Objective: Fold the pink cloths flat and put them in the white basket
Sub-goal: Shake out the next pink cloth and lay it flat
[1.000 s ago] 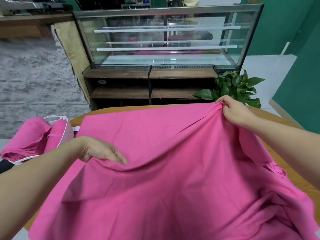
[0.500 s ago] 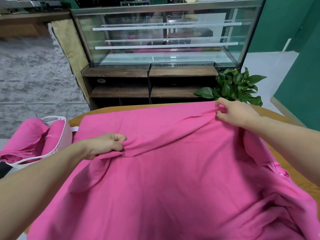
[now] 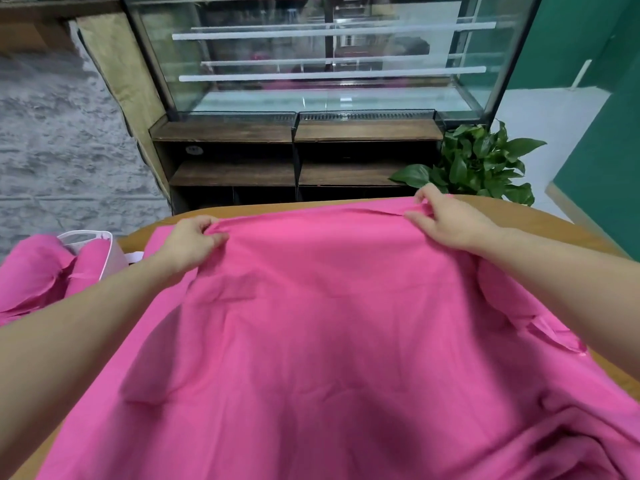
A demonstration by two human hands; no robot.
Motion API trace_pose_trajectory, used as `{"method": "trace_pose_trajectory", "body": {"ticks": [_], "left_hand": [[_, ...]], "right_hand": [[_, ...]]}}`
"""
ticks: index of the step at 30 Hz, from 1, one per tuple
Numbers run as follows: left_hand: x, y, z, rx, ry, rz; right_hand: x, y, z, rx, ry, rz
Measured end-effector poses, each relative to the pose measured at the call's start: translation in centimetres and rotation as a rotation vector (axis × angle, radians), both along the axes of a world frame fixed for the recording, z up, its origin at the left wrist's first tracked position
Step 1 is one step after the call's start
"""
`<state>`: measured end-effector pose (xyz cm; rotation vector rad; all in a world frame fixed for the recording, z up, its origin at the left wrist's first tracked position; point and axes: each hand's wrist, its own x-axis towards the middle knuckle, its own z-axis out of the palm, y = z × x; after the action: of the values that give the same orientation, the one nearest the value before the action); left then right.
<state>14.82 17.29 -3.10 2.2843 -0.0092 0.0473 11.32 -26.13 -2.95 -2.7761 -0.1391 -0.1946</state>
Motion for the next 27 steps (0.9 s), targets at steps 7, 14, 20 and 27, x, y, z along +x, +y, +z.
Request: {"method": "trace_pose_trajectory", "body": {"ticks": [7, 14, 20, 27], "left_hand": [[4.8, 1.0, 0.4, 0.467, -0.115, 0.113], [8.5, 1.0, -0.7, 0.581, -0.201, 0.179], [10.9, 1.1, -4.8, 0.513, 0.005, 0.138], [12.9, 3.2, -8.0, 0.442, 0.003, 0.127]], "right_hand": [[2.8, 0.3, -0.2, -0.286, -0.119, 0.015], [8.6, 1.3, -1.1, -0.150, -0.080, -0.191], [11.7, 3.2, -4.5, 0.102, 0.039, -0.212], [13.6, 3.1, -8.6, -0.182, -0.036, -0.030]]}}
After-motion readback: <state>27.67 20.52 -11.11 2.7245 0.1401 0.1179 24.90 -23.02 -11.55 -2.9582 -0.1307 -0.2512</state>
